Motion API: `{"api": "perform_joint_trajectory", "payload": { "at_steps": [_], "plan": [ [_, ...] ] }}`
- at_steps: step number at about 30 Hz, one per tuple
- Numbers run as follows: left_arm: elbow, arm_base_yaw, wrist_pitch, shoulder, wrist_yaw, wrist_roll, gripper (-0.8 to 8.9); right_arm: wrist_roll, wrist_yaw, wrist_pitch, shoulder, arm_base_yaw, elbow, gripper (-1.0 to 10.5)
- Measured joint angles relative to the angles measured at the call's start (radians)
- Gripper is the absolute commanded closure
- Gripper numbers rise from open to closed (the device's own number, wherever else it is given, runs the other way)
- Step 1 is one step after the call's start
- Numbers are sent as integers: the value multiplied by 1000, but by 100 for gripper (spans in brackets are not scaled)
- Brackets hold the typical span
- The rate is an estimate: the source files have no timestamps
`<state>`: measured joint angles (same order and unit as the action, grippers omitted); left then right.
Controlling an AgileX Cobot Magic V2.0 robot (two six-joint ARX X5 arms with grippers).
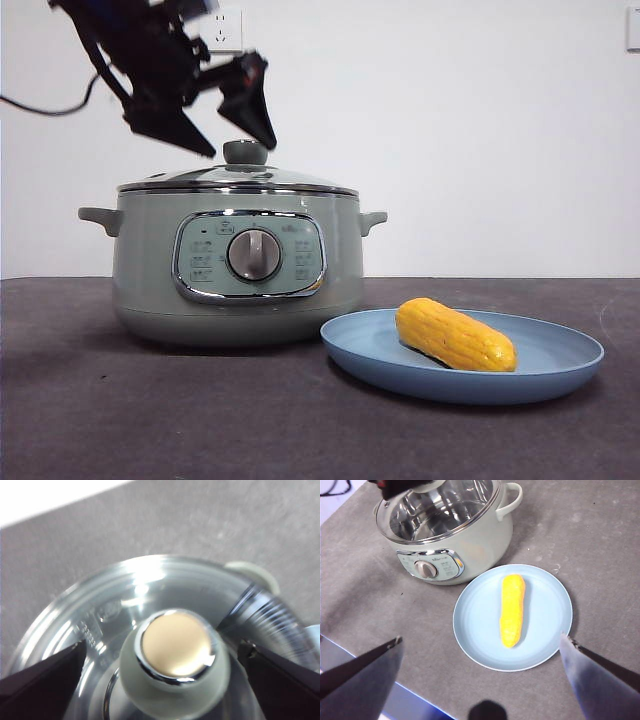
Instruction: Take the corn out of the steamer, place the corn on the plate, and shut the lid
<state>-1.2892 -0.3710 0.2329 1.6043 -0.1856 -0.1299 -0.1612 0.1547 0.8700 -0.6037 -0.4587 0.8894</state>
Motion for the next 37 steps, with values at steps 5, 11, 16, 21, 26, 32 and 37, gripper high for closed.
{"api": "perform_joint_trajectory", "payload": {
  "at_steps": [5,11,16,21,26,32,37],
  "plan": [
    [0,0,99,-100,-16,1,248,0,0,0,0,0,0,380],
    [0,0,355,-251,-111,20,248,0,0,3,0,0,0,381],
    [0,0,565,-384,-156,44,249,0,2,4,0,0,0,381],
    [0,0,734,-486,-159,46,253,10,3,16,0,0,0,383],
    [0,0,890,-545,-159,48,406,31,3,63,0,0,0,384],
    [0,0,962,-557,-159,40,789,51,3,108,0,0,0,707],
    [0,0,964,-557,-159,35,822,57,3,110,0,0,0,957]
  ]
}}
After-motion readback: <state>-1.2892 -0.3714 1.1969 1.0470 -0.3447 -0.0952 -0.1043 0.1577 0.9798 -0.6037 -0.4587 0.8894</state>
